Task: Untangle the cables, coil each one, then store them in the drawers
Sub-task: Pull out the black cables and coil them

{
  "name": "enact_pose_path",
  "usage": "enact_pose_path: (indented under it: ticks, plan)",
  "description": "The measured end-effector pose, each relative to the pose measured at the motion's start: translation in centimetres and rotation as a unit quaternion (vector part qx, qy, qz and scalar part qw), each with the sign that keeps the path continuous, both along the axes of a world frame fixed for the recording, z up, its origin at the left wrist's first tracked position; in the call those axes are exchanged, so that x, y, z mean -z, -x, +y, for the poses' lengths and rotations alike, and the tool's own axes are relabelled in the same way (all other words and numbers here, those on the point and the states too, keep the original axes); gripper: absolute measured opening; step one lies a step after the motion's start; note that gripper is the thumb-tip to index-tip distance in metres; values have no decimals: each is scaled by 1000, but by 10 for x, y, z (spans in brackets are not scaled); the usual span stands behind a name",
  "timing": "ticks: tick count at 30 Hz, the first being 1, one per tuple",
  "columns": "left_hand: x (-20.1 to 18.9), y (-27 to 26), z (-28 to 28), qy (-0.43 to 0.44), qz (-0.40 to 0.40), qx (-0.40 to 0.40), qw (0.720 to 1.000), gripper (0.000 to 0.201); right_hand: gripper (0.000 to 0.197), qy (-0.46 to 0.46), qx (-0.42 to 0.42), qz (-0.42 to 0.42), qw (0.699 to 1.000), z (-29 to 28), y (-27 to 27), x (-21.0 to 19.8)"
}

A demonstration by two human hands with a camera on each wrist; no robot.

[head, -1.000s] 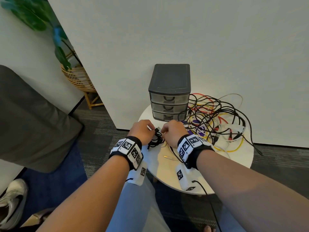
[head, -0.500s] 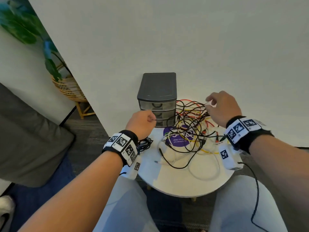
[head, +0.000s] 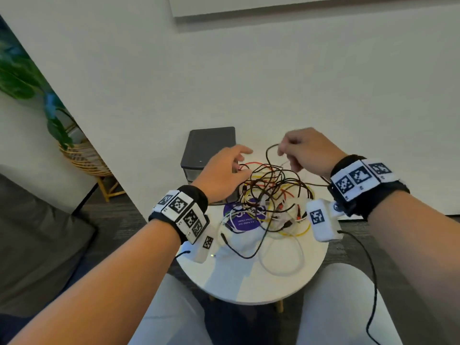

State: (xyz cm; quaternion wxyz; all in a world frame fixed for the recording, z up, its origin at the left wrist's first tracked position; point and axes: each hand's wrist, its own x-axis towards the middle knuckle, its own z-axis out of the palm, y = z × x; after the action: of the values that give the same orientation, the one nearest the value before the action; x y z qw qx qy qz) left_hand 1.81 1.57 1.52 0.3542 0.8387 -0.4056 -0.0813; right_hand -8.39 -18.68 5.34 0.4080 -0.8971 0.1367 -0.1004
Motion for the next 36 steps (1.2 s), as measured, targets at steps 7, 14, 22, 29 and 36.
enact_pose_path:
  ticks: [7, 14, 22, 29, 36]
  plan:
    - [-32, 10, -17, 72, 59, 16, 996, 36, 24, -131, -29, -248, 959, 38, 24, -82]
    - [-37, 26, -8, 103, 92, 39, 990, 23, 21, -88, -11, -409, 908, 55, 46, -126]
    - [-34, 13, 33, 227, 152, -71, 959, 35, 19, 65, 140, -424, 892, 29, 55, -104]
    - [-67, 28, 44, 348, 306, -27, 886, 33, 18, 131, 110, -264, 949, 34, 50, -71]
    - [-77, 33, 56, 383, 386, 66, 837, 41, 19, 168, -4, -55, 984, 37, 50, -38]
